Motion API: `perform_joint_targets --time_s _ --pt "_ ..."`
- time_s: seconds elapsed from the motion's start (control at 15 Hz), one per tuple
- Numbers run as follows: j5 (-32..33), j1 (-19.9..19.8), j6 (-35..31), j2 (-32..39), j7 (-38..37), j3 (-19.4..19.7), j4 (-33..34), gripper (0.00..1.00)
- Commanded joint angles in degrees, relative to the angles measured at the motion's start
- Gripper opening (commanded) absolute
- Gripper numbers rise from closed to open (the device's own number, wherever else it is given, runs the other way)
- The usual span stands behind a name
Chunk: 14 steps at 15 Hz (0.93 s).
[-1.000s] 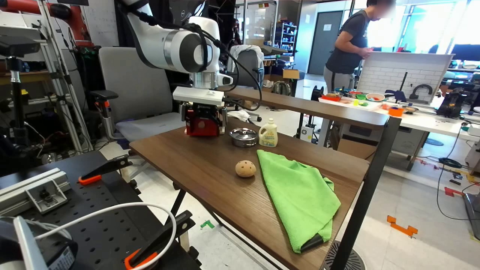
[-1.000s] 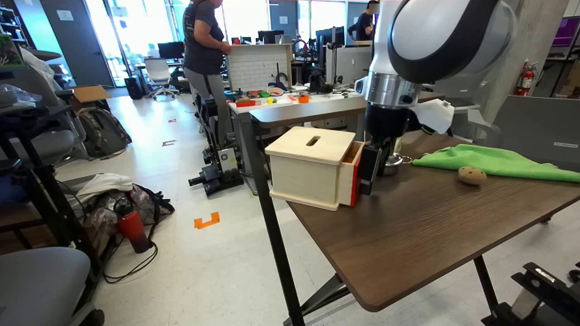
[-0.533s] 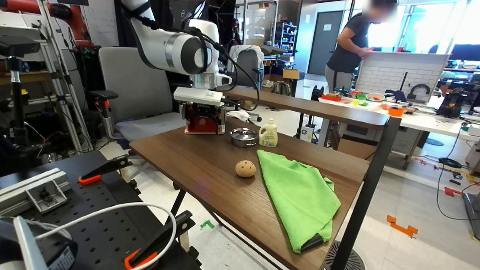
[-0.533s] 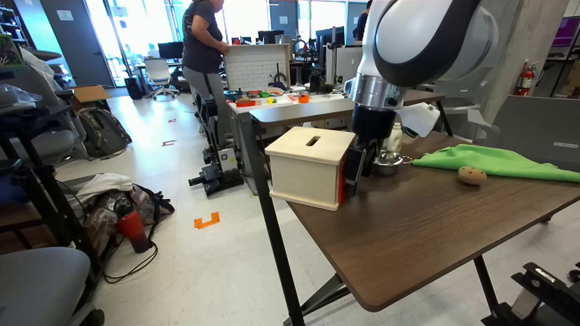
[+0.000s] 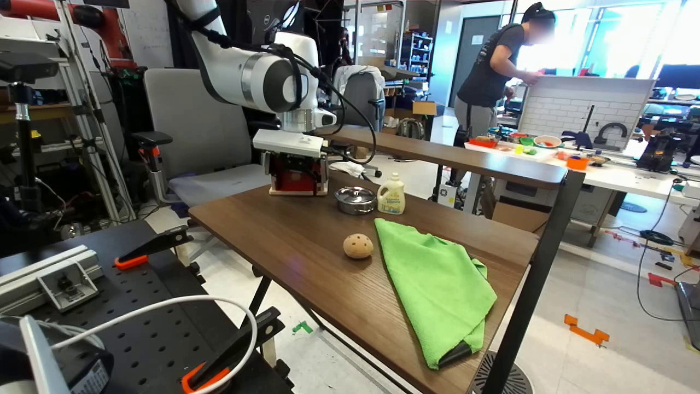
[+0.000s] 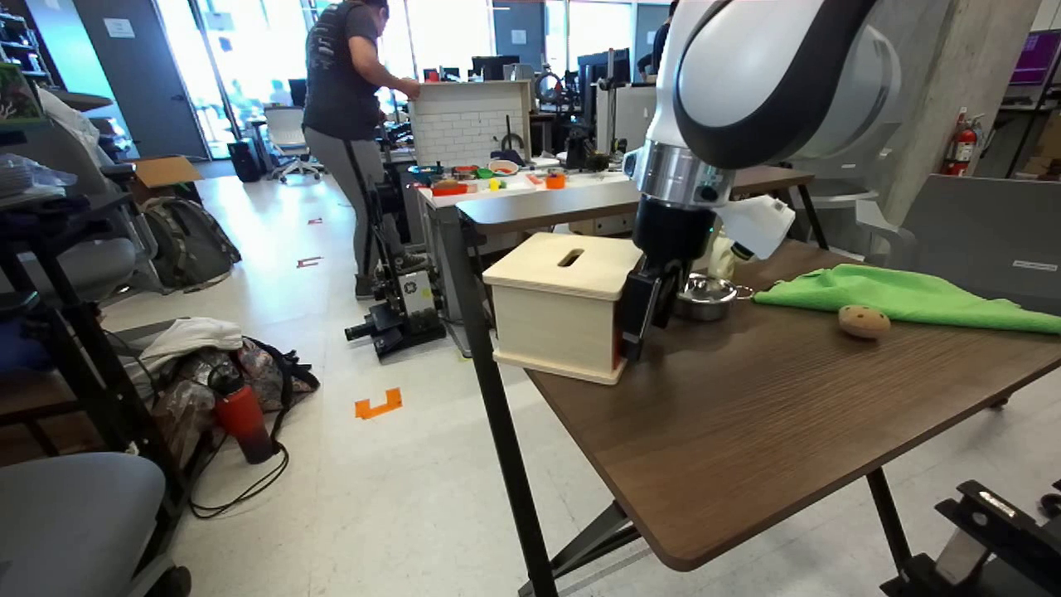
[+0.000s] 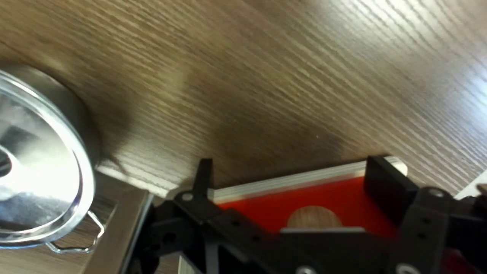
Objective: Close the drawer
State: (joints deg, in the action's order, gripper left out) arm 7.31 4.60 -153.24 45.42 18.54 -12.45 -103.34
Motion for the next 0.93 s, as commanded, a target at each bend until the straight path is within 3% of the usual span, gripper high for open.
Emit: perform_joint_targets --time_s 0.0,0.2,0.53,0.8,0.87 --pt "0.14 -0.07 -1.72 -2.77 0.09 0.14 -4.27 1.00" --pt "0.59 0.40 0.21 -8.40 -2.60 2.27 -11.12 1.00" --pt "-3.80 -2.60 6.29 -22.47 -7.62 2.60 -22.39 1.00" --pt "-14.13 -4.28 17.11 -34.94 -11.83 1.73 -26.37 1.00" --pt "-10.70 -2.91 12.78 -27.53 -9.16 3.22 -22.29 1.00"
